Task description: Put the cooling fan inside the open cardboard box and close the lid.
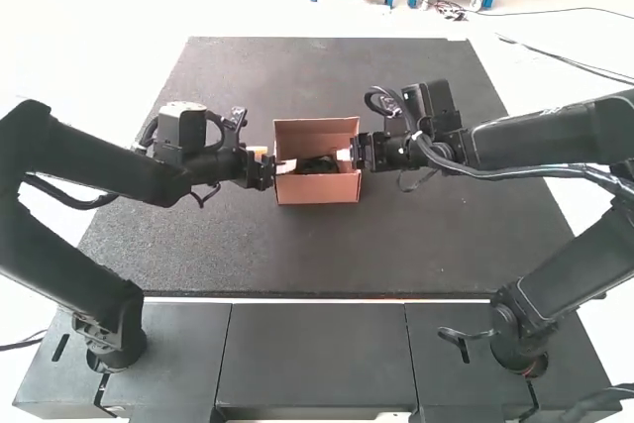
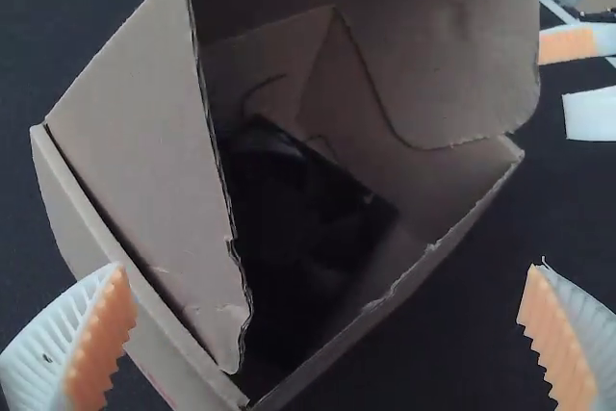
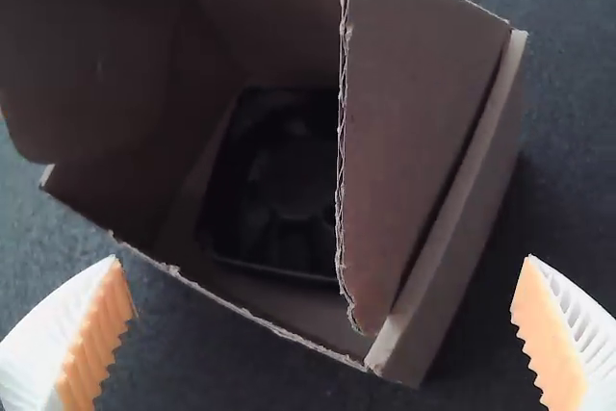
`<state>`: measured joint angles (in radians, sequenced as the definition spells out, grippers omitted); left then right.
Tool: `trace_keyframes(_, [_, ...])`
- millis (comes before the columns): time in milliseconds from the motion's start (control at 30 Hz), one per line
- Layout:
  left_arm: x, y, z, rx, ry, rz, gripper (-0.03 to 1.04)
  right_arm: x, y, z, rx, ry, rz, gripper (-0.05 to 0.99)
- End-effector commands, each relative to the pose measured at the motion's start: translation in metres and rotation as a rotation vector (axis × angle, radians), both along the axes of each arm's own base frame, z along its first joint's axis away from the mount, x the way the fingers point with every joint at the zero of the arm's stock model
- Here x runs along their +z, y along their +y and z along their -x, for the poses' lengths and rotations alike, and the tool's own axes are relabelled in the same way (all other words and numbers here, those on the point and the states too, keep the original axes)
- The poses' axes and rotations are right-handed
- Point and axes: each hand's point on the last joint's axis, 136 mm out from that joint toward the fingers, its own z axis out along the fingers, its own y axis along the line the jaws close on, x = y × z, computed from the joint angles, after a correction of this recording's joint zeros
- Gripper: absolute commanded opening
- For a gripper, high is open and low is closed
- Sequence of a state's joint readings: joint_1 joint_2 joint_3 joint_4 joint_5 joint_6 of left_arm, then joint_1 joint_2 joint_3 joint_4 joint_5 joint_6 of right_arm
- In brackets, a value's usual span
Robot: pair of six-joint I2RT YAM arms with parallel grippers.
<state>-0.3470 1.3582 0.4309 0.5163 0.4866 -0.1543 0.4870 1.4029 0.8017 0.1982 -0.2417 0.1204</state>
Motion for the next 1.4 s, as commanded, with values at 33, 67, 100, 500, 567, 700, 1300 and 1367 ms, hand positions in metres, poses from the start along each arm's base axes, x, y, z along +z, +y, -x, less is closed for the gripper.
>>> trace_keyframes(33, [0.055, -0.010, 0.005, -0.067, -0.079, 0.090, 0.93, -0.002, -0.011, 0.007, -0.051, -0.002, 0.004, 0.91])
trace_keyframes(67, [0.066, -0.010, 0.007, -0.072, -0.091, 0.100, 0.93, -0.003, -0.013, 0.008, -0.056, -0.003, 0.010, 0.91])
trace_keyframes(100, [0.078, -0.009, 0.008, -0.072, -0.109, 0.108, 0.93, -0.003, -0.015, 0.009, -0.060, -0.004, 0.011, 0.91])
trace_keyframes(500, [0.254, 0.017, 0.015, -0.073, -0.328, 0.219, 0.93, -0.035, -0.041, 0.036, 0.002, 0.093, 0.169, 0.91])
trace_keyframes(567, [0.252, 0.012, -0.011, -0.048, -0.324, 0.228, 0.93, -0.020, -0.037, 0.046, 0.040, 0.106, 0.140, 0.91])
trace_keyframes(700, [0.242, -0.009, -0.059, -0.022, -0.323, 0.247, 0.93, 0.029, -0.031, 0.062, 0.072, 0.043, 0.055, 0.91])
trace_keyframes(1300, [0.080, -0.077, -0.082, -0.117, -0.024, 0.099, 0.92, 0.153, -0.005, 0.119, 0.188, -0.017, -0.162, 0.91])
trace_keyframes(1367, [0.062, -0.073, -0.073, -0.124, 0.006, 0.059, 0.93, 0.158, -0.003, 0.117, 0.188, -0.020, -0.163, 0.91])
